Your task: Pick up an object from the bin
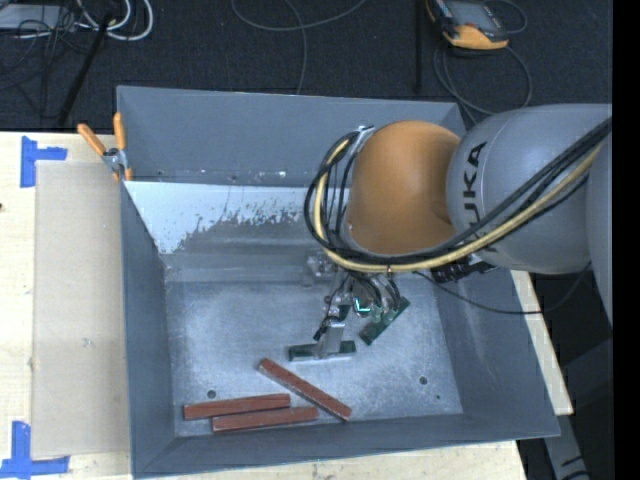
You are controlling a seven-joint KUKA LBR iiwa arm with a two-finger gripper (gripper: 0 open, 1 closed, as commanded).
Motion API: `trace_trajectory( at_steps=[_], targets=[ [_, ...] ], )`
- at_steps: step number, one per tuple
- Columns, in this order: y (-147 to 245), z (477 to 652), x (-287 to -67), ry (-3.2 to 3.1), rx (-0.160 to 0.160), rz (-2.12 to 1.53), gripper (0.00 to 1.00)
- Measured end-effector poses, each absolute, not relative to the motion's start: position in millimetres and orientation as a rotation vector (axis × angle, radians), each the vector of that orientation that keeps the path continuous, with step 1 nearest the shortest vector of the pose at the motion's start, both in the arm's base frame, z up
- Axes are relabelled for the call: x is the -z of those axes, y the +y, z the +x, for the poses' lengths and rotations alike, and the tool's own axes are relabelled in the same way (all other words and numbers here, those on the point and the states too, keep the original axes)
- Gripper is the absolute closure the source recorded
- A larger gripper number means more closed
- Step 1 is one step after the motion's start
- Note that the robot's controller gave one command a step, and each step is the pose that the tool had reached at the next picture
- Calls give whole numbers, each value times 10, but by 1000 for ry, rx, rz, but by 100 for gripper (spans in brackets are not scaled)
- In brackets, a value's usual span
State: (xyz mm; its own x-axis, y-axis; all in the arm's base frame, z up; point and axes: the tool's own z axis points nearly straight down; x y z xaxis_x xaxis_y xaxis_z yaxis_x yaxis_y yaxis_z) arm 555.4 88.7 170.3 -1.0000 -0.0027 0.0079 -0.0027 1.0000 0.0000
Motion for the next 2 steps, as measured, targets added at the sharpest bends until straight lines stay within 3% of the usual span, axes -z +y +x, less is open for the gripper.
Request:
trace_trajectory(
  at_steps=[1, 2],
  targets=[
    [562, 5386, -665, -3134, 0, -37, 0],
    [569, 5409, -701, -3141, 1, -38, 100]
  ],
)
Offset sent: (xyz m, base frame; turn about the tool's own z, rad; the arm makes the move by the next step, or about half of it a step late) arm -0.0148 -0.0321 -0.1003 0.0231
